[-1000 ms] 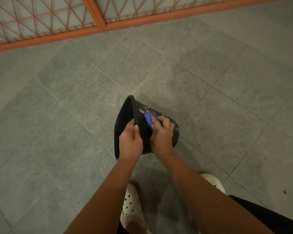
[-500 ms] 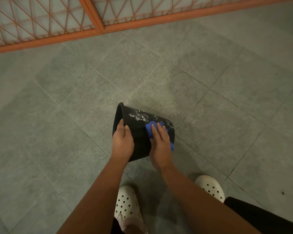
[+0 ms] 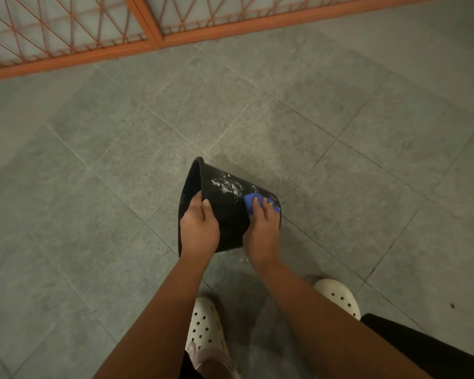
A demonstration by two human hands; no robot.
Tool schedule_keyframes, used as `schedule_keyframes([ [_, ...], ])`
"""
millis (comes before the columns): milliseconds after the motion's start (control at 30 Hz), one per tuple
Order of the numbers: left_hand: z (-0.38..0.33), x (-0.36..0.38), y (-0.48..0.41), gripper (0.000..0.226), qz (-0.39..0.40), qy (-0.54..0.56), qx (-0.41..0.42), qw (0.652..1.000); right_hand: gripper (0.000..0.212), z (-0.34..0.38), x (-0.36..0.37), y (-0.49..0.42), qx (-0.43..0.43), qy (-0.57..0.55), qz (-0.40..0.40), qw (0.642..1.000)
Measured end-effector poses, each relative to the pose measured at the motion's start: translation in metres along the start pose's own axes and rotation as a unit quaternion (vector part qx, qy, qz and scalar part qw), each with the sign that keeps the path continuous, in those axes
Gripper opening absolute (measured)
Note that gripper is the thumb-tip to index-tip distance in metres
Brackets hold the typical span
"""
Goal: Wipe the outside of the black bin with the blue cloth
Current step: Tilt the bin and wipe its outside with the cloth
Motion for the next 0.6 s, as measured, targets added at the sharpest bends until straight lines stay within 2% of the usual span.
schedule_keyframes([
  [200,0.004,-0.003,0.0,0.037,0.011,0.0,0.01,1.0,0.058,0.026,0.001,-0.001,-0.137,-0.016,0.044,0.989],
  [267,0.006,-0.004,0.003,0.039,-0.004,0.007,0.003,1.0,0.058,0.021,0.002,-0.015,-0.132,0.023,0.05,0.99],
  [367,0.006,-0.004,0.007,0.039,-0.023,0.011,-0.007,1.0,0.059,0.003,0.004,-0.023,-0.041,0.073,0.048,0.995],
  [433,0.005,-0.003,0.008,0.038,-0.023,0.007,-0.001,1.0,0.059,0.0,0.004,-0.016,-0.012,0.079,0.018,0.997],
  [500,0.004,-0.003,0.007,0.036,-0.019,0.006,0.013,1.0,0.058,0.005,0.004,-0.007,-0.039,0.05,-0.008,0.998],
  [600,0.006,-0.005,0.006,0.036,-0.01,-0.002,0.024,1.0,0.049,0.016,0.007,0.0,-0.118,-0.008,0.004,0.993],
])
Point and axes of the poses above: each hand's wrist, its own y-axis away from the middle knuckle, its own x-axis out of the palm, z = x × y, the point moved 4 cm from there along -y, towards the middle knuckle, and after that the axes turned 11 degrees about x, right-handed, at the moved point
